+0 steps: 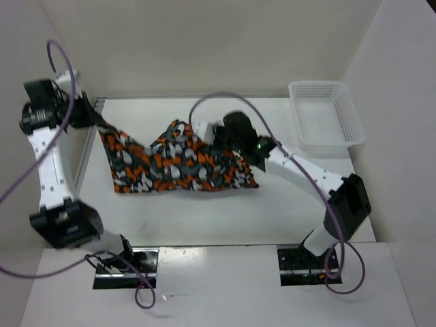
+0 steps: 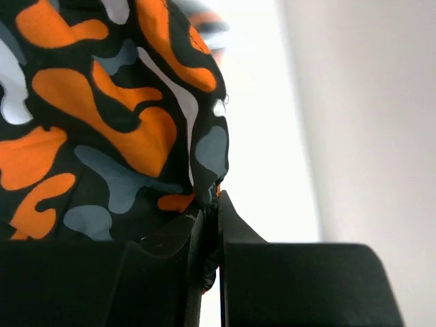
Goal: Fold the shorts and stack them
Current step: Fold the shorts
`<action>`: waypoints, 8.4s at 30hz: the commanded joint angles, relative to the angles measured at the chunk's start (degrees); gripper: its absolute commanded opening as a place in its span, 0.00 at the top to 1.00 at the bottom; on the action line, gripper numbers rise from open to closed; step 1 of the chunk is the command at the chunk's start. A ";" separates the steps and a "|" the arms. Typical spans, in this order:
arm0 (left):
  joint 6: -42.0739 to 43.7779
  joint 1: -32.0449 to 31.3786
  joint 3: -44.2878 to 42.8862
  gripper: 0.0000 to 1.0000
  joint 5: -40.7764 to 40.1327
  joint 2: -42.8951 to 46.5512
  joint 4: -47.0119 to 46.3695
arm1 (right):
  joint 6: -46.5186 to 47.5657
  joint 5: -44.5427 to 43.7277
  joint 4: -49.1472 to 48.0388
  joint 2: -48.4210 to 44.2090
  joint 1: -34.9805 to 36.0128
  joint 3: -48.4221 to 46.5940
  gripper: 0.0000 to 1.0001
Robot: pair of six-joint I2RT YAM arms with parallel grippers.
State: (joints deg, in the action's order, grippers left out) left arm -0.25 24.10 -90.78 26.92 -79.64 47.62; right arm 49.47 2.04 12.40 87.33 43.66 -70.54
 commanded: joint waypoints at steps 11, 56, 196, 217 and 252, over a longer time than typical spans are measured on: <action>0.25 0.25 -47.40 1.00 -3.89 -6.97 -6.84 | -18.11 -21.74 -1.95 19.39 -3.94 -61.31 1.00; 0.25 -24.53 -5.80 1.00 -12.41 -23.00 -12.10 | -19.24 14.57 17.14 -7.70 -18.61 16.75 1.00; 0.25 -28.76 -18.65 0.99 -13.01 -46.03 -17.37 | -17.57 -9.16 1.12 16.29 -23.62 5.15 0.27; 0.25 -29.37 -16.18 0.92 -19.27 -46.93 -20.90 | -18.70 -8.46 7.98 14.10 -23.62 -0.46 1.00; 0.25 -35.69 -11.81 0.18 -29.47 -35.69 -13.25 | -69.14 4.54 24.16 3.90 -35.21 -0.85 0.06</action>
State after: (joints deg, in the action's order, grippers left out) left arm -0.23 -7.09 -106.48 -3.53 -124.60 32.14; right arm -7.57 0.47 31.24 91.31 11.00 -76.23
